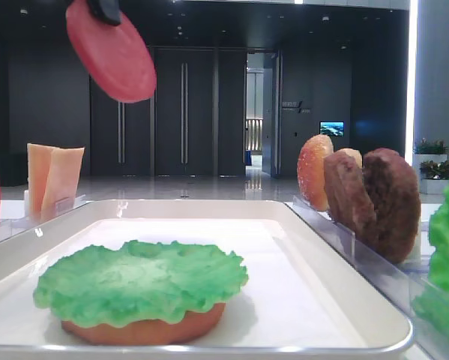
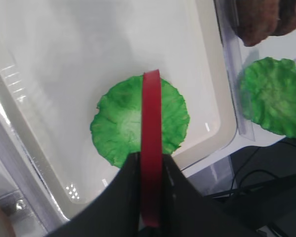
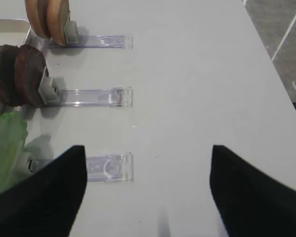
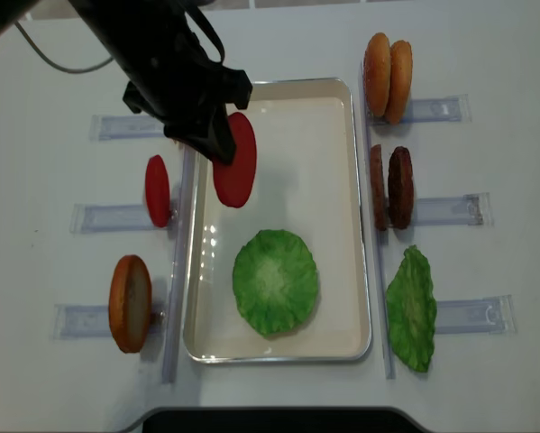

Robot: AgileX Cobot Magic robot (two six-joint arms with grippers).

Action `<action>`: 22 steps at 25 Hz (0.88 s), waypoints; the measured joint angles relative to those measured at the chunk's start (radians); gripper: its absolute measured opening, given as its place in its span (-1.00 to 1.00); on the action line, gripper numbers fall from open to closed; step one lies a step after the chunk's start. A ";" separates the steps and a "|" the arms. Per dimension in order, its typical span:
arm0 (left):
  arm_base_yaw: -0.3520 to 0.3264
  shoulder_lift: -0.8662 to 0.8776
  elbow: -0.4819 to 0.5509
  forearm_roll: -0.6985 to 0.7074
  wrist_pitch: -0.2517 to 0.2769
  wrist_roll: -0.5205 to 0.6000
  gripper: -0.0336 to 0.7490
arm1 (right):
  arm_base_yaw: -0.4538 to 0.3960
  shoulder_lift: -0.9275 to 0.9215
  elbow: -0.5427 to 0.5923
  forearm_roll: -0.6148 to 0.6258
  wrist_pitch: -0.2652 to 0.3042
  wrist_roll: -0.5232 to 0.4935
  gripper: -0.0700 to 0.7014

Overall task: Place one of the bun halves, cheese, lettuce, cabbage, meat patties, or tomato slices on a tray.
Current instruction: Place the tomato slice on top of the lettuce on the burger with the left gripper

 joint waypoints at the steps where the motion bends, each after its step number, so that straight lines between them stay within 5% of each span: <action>1: 0.000 0.000 0.000 -0.021 0.000 0.017 -0.77 | 0.000 0.000 0.000 0.000 0.000 0.000 0.47; 10: 0.000 -0.001 0.034 -0.114 0.000 0.147 -0.77 | 0.000 0.000 0.000 0.000 0.000 0.000 0.44; 22: 0.140 -0.003 0.321 -0.434 -0.054 0.519 -0.77 | 0.000 0.000 0.000 0.000 0.000 0.000 0.44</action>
